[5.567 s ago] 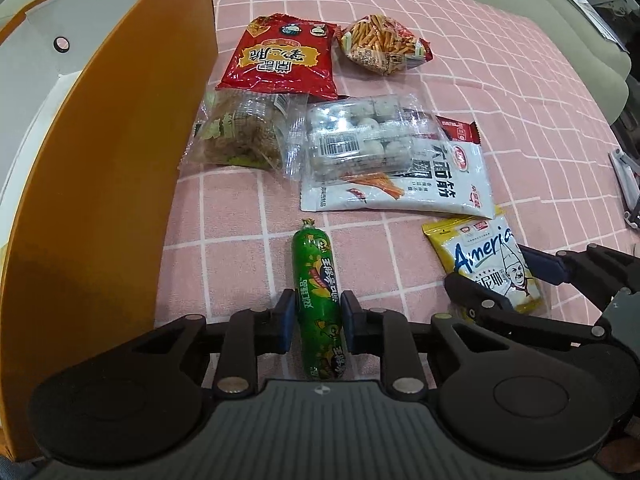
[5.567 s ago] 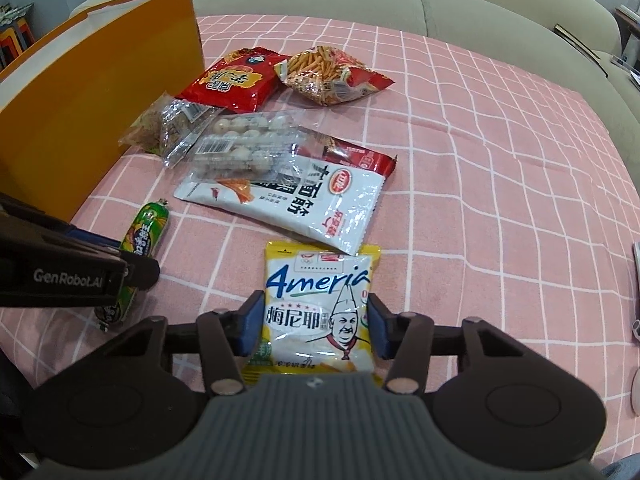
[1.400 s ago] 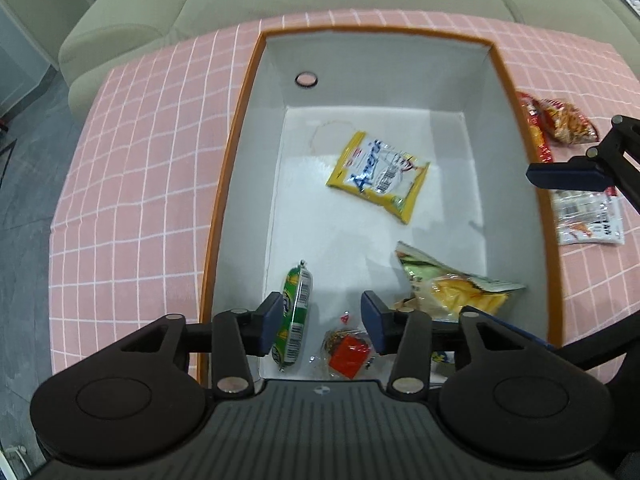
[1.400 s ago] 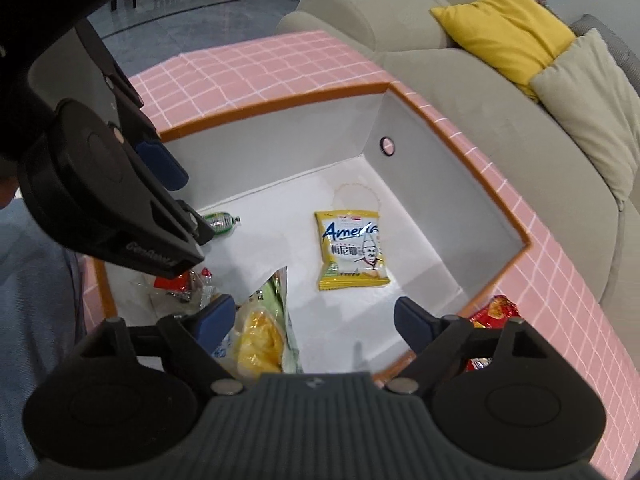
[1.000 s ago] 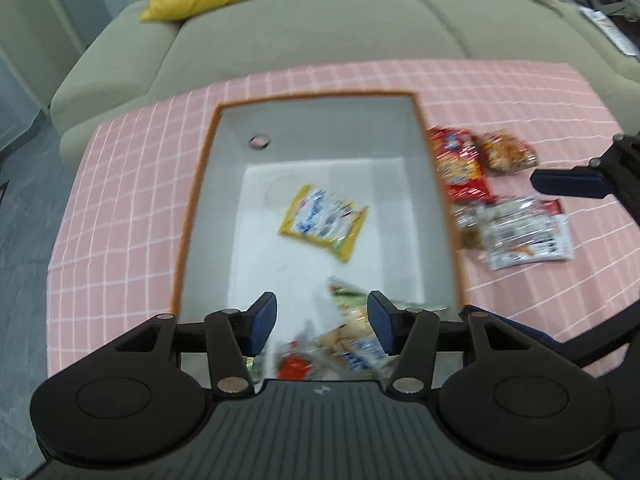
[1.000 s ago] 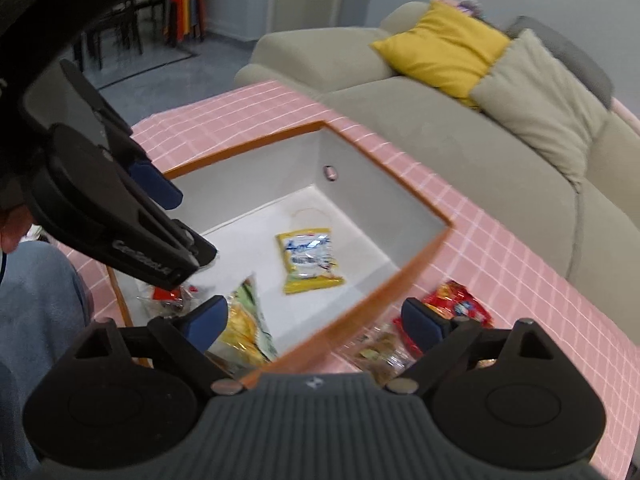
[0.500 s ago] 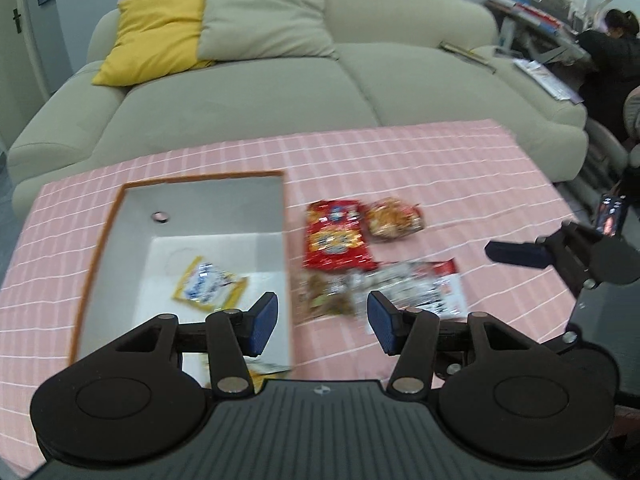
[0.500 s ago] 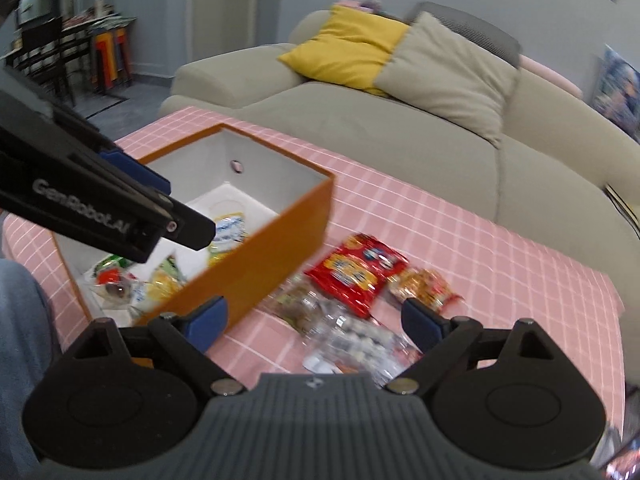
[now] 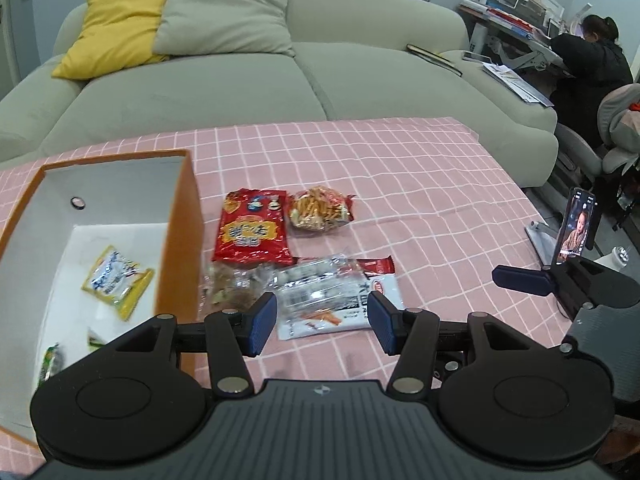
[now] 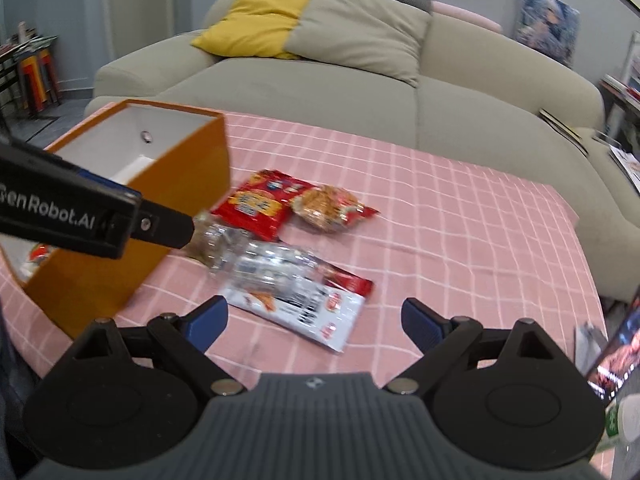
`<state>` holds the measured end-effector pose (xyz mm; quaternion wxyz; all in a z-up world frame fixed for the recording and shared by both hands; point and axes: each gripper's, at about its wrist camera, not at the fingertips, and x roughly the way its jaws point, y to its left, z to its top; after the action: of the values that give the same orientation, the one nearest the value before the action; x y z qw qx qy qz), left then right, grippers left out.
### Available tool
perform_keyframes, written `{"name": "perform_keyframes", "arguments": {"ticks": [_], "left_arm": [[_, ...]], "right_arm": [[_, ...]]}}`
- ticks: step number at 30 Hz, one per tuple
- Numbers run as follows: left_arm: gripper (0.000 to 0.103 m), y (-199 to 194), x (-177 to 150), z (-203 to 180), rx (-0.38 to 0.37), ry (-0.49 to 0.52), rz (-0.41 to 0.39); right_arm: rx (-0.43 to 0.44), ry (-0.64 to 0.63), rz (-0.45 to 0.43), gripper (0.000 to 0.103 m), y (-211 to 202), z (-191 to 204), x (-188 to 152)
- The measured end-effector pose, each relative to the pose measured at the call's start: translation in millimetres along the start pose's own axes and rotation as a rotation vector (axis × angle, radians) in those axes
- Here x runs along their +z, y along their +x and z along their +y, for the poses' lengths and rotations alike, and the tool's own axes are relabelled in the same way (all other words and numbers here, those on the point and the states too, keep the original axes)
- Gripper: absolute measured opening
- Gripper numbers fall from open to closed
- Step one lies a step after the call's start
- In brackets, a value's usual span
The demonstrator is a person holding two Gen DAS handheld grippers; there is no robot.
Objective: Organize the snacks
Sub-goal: 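Withdraw both tools from the box back over the remaining snacks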
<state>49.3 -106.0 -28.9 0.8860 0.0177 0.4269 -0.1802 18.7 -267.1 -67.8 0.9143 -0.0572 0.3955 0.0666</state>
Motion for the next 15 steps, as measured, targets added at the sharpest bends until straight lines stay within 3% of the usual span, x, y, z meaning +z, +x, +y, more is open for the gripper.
{"name": "perform_keyframes", "arguments": {"ticks": [8,15], "left_arm": [[0.065,30.0,-19.9,2.6,0.009,-0.073,0.018],[0.066,52.0,-27.1,7.6,0.066,-0.047,0.068]], "right_arm": [[-0.019,0.048,0.037,0.090,23.0,-17.9,-27.0],[0.020,0.050,0.060,0.089,48.5,-21.8,-30.4]]}}
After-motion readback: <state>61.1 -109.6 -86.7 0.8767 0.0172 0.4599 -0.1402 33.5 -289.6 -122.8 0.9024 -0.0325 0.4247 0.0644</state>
